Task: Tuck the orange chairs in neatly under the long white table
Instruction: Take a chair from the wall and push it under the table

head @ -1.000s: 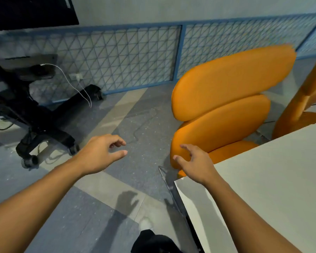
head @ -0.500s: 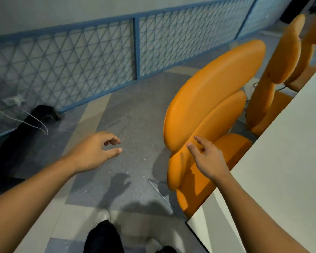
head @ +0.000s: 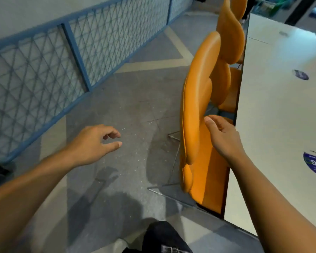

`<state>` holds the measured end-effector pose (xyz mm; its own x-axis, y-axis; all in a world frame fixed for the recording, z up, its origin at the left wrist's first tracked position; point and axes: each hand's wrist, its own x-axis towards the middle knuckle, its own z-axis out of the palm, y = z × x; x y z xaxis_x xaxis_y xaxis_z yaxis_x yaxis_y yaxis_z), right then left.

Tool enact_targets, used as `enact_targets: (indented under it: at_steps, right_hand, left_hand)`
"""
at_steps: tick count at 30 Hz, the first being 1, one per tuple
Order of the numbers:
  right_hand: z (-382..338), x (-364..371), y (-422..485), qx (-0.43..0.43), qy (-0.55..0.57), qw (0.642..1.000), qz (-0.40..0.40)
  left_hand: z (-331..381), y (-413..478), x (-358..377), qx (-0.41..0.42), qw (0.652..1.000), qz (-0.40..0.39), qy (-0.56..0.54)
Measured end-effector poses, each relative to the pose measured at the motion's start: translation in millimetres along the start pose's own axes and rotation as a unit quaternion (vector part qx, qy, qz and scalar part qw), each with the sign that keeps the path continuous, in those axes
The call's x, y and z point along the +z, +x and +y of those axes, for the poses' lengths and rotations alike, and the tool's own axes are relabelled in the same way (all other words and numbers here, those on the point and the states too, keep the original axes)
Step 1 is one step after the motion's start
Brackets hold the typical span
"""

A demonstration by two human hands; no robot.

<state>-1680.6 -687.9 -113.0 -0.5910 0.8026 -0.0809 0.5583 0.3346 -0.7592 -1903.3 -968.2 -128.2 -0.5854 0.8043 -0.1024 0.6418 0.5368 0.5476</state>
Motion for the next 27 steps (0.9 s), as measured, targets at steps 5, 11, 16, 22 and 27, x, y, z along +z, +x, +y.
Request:
enact_targets:
  at_steps: [5,11,16,22,27]
  right_hand:
    - [-29,0,17,0.002,0.009,0.999,0.037]
    - [-55,9,57,-0.001,0.008,1.000,0.001]
    - [-70,18,79,0.021,-0.022,0.999,-0.012]
    - [-80,25,82,0.061,-0.047,0.997,-0.004]
    - [-86,27,79,0.083,-0.053,0.995,0.003]
  left_hand:
    - [2,55,-18,0.057,0.998,-0.012,0.003]
    - [13,122,-31,0.106,0.994,-0.030,0.014]
    - [18,172,-46,0.139,0.989,-0.040,0.032]
    - [35,219,-51,0.189,0.980,-0.057,0.025]
    - [43,249,-49,0.235,0.968,-0.083,0.023]
